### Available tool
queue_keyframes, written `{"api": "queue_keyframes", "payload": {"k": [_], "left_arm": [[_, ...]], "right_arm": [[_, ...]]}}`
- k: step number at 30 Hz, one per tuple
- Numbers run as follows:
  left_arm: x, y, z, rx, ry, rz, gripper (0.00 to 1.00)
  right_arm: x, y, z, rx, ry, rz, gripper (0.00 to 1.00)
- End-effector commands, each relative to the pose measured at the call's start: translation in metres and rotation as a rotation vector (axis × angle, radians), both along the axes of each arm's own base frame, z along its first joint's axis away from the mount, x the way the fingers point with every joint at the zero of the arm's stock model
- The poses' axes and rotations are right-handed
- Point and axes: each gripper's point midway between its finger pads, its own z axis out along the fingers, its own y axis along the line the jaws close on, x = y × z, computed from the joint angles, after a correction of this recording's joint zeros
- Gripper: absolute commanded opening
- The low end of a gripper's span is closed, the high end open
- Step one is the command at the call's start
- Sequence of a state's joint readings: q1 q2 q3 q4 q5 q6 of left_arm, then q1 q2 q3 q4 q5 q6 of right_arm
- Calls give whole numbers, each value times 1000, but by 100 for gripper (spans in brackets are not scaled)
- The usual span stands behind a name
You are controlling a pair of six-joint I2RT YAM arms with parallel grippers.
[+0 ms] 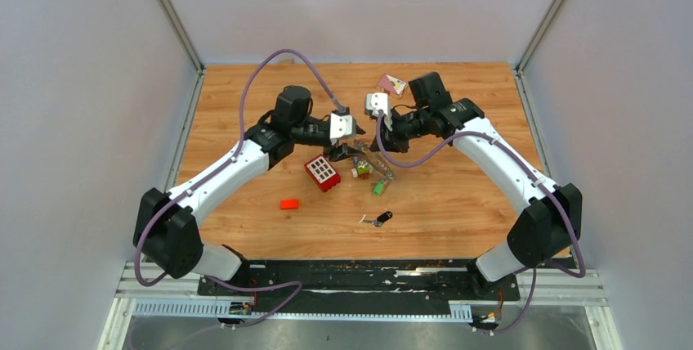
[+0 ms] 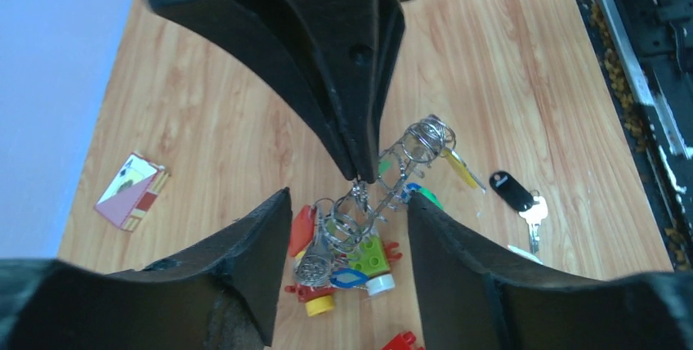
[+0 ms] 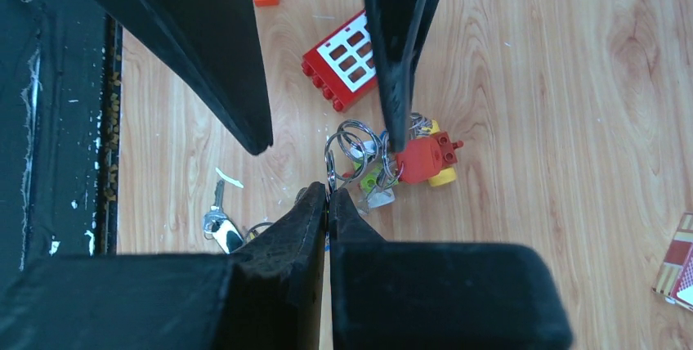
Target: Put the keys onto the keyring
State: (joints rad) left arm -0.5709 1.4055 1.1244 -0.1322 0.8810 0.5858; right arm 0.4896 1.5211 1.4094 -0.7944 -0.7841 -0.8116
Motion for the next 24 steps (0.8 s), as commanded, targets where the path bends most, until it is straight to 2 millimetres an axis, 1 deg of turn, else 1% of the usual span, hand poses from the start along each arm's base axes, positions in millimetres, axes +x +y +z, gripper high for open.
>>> {"api": "queue_keyframes", "payload": {"k": [1, 5, 9, 11, 17, 24], "left_arm": [[-9, -4, -2, 46, -47, -73, 57], [-10, -5, -6, 47, -50, -79, 48], [-9, -9, -3, 35, -49, -63, 34], [-8, -11, -2, 34, -50, -54, 30], [-9, -14, -2, 33, -45, -47, 28], [-11, -17, -8, 45, -39, -48, 25]], "right_arm": [[-9, 10, 42, 127, -84, 65, 0], [-11, 9, 43, 132, -91, 63, 0], [-12, 9, 43, 144, -90, 55, 0], [-12, 9, 43, 141, -88, 50, 0], [-12, 8, 40, 139, -82, 37, 0], [-11, 7, 41, 141, -90, 28, 0]]}}
